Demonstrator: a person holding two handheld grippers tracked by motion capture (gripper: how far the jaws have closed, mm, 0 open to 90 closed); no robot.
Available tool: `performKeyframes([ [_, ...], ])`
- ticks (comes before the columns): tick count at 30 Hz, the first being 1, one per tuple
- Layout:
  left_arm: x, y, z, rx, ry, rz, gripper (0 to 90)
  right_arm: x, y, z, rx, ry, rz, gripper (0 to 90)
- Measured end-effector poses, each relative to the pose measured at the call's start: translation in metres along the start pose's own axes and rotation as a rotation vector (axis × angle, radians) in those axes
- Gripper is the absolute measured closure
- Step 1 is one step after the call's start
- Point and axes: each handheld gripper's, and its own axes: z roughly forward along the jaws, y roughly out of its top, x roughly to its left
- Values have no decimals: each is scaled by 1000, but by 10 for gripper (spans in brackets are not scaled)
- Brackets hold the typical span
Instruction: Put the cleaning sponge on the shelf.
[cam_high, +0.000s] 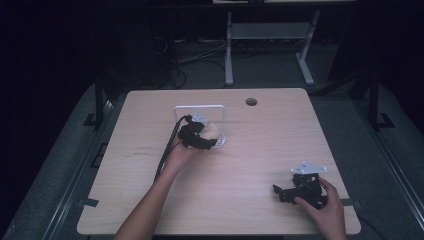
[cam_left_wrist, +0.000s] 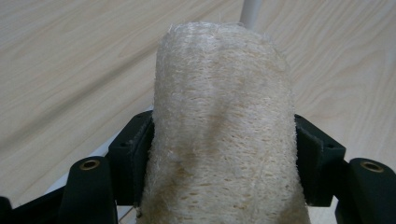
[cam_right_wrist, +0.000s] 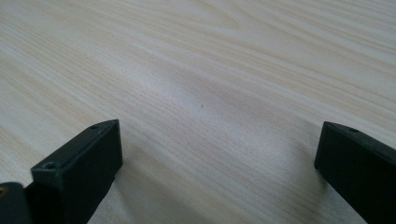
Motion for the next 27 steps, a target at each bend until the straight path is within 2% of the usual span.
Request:
performKeyframes([
  [9, 4, -1, 12, 7, 6, -10, 317, 0, 0, 0, 0, 0, 0, 7],
  [15, 5, -2, 18, 33, 21, 27, 314, 0, 0, 0, 0, 0, 1, 7],
  [18, 5, -4, 21, 38, 15, 21, 312, 0, 0, 0, 0, 0, 0, 7],
  [21, 5, -5, 23, 58, 22, 38, 309, 0, 0, 0, 0, 0, 0, 7],
  [27, 5, -6, 26, 65, 23, 47, 301, 0, 0, 0, 0, 0, 0, 7],
])
